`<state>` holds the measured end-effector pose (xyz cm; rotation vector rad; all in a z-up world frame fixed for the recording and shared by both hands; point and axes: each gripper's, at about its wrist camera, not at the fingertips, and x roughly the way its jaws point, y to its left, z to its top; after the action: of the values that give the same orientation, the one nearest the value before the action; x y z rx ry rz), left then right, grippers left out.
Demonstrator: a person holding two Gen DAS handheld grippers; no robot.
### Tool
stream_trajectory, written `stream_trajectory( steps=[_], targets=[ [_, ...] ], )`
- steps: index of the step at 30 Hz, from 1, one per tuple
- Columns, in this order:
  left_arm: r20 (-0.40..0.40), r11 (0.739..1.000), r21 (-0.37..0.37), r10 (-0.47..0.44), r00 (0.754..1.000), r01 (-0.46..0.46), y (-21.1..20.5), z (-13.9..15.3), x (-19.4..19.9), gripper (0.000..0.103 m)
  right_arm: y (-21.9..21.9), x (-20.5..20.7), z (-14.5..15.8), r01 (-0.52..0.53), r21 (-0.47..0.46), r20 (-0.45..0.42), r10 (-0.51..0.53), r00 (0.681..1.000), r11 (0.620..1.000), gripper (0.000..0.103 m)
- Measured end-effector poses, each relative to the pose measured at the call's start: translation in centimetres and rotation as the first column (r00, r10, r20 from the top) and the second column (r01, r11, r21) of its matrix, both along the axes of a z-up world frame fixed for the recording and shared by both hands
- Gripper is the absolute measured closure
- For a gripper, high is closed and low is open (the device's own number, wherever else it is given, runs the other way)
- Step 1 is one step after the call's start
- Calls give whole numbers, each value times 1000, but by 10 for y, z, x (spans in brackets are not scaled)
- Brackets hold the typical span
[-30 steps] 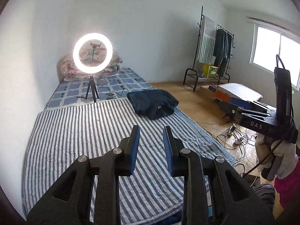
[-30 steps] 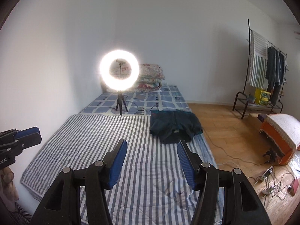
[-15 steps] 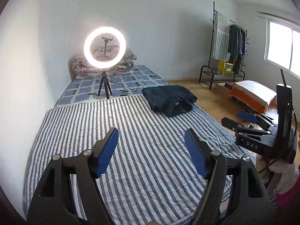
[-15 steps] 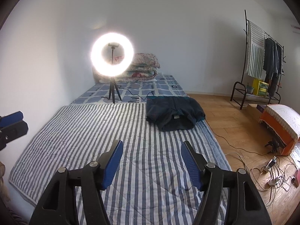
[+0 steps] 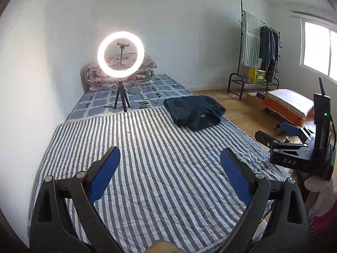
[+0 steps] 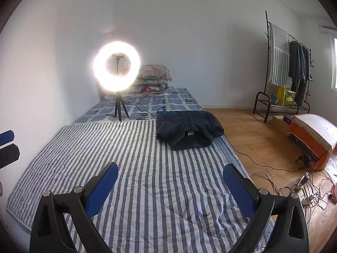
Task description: Fold large clothes
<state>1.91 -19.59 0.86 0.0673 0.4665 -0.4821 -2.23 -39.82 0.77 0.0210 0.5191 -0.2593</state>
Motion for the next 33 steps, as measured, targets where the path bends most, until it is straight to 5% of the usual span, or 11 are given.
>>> stream_trajectory(
  steps=[33],
  targets=[
    [-52, 991, 102, 96, 994, -90, -3, -21, 7, 0, 1, 2, -7, 1, -5, -10, -1, 1000, 1000, 0]
  ],
)
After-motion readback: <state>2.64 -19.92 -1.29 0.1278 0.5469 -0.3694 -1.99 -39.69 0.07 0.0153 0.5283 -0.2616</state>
